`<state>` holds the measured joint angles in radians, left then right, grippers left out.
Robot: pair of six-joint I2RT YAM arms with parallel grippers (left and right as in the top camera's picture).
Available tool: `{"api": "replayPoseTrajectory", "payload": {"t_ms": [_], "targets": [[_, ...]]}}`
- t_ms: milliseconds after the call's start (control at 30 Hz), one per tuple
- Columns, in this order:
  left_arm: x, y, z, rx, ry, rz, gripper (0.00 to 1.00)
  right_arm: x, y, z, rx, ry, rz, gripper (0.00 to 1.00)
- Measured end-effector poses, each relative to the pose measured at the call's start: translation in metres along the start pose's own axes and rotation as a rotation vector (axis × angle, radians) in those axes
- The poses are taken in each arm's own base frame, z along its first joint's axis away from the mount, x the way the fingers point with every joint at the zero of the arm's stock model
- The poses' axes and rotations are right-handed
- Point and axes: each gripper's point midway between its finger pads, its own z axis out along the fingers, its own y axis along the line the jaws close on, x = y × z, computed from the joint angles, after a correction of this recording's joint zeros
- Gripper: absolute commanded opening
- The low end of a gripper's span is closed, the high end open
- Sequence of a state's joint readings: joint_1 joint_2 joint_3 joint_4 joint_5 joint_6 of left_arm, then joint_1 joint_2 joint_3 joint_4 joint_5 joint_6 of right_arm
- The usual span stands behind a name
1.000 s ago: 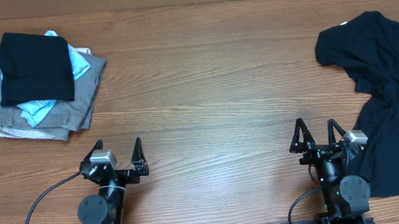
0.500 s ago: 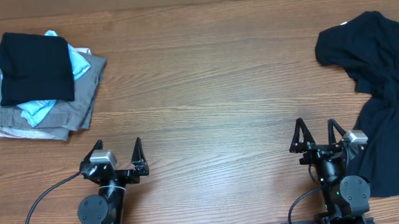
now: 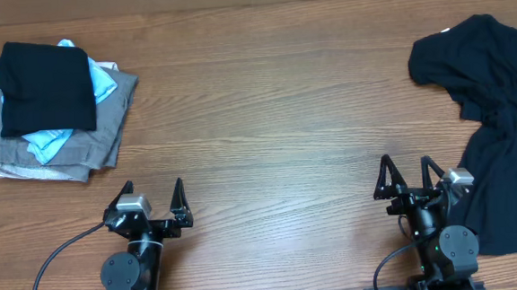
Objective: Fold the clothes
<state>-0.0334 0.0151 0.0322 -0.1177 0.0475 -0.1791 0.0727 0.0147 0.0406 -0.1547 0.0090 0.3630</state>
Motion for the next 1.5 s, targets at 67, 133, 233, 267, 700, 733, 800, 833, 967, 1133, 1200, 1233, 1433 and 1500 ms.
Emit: {"api": "replayPoseTrajectory", "payload": {"t_ms": [67,133,233,267,700,733,800,833,967,1133,1200,1233,1433,1500], "targets": [[0.000,0.000,0.000,0.000,0.000,0.000,1.00,-0.008,0.004,-0.004,0.001,0.012,0.004,1.00],[0.000,0.000,0.000,0.000,0.000,0.000,1.00,-0.031,0.015,-0.015,-0.005,0.003,0.011,1.00],[0.000,0.000,0.000,0.000,-0.001,0.000,1.00,-0.071,0.034,-0.035,-0.023,-0.036,0.020,1.00],[0.000,0.000,0.000,0.000,-0.002,0.000,1.00,-0.087,0.042,-0.044,-0.033,-0.056,0.022,1.00],[0.000,0.000,0.000,0.000,-0.002,0.000,1.00,-0.176,0.083,-0.071,0.025,0.065,0.019,1.00],[0.000,0.000,0.000,0.000,-0.001,0.000,1.00,-0.177,0.084,-0.066,0.042,0.104,0.010,1.00],[0.000,0.000,0.000,0.000,-0.002,0.000,1.00,-0.179,0.084,-0.052,0.080,0.186,-0.010,1.00],[0.000,0.000,0.000,0.000,-0.002,0.000,1.00,-0.179,0.084,-0.045,0.101,0.225,-0.017,1.00],[0.000,0.000,0.000,0.000,-0.001,0.000,1.00,-0.186,0.083,-0.012,0.172,0.345,-0.037,1.00],[0.000,0.000,0.000,0.000,-0.002,0.000,1.00,-0.184,0.077,0.045,0.267,0.542,-0.079,1.00],[0.000,0.000,0.000,0.000,-0.002,0.000,1.00,-0.176,0.066,0.075,0.321,0.632,-0.085,1.00],[0.000,0.000,0.000,0.000,-0.001,0.000,1.00,-0.173,0.061,0.085,0.337,0.649,-0.085,1.00],[0.000,0.000,0.000,0.000,-0.002,0.000,1.00,-0.141,-0.003,0.139,0.492,0.786,-0.039,0.87],[0.000,0.000,0.000,0.000,-0.002,0.000,1.00,-0.129,-0.026,0.144,0.537,0.835,-0.018,0.70]]}}
